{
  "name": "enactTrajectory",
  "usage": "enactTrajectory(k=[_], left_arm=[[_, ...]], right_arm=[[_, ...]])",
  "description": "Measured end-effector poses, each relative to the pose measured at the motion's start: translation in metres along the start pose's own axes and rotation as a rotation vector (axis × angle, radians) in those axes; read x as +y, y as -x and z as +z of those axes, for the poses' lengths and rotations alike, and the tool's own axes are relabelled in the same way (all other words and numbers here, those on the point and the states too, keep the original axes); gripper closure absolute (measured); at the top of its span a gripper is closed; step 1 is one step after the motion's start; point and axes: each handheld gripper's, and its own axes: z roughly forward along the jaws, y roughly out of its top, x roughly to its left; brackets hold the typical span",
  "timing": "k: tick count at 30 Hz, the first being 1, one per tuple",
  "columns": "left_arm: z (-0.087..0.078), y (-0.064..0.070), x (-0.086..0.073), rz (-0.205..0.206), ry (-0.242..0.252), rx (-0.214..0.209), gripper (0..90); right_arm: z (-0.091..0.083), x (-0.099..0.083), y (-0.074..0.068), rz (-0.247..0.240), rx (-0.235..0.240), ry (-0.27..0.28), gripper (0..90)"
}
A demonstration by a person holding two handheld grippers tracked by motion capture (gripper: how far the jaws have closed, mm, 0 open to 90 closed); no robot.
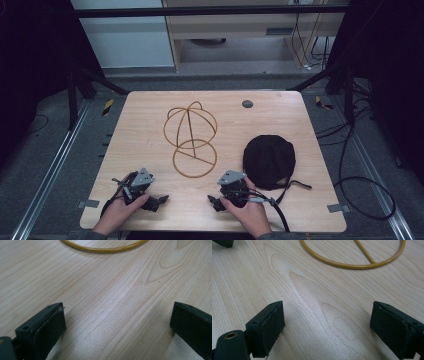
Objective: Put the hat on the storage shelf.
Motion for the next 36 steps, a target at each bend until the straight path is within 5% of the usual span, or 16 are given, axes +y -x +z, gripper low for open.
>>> enactTrajectory(k=[12,23,27,36], left_arm=[[0.000,0.000,0.000,0.002,-0.001,0.000,0.0],[0.000,0.000,0.000,-0.001,0.000,0.000,0.0],[0.000,0.000,0.000,-0.001,0.000,0.001,0.0],[0.000,0.000,0.000,-0.001,0.000,0.001,0.0]], right_arm=[[-0.003,-0.003,0.002,0.017,-0.007,-0.002,11.6],[-0.027,-0.001,0.000,-0.049,-0.100,0.010,10.2],[-0.047,-0.001,0.006,-0.029,-0.157,0.054,10.5],[-0.102,-0.012,0.028,0.055,-0.407,0.142,11.4]])
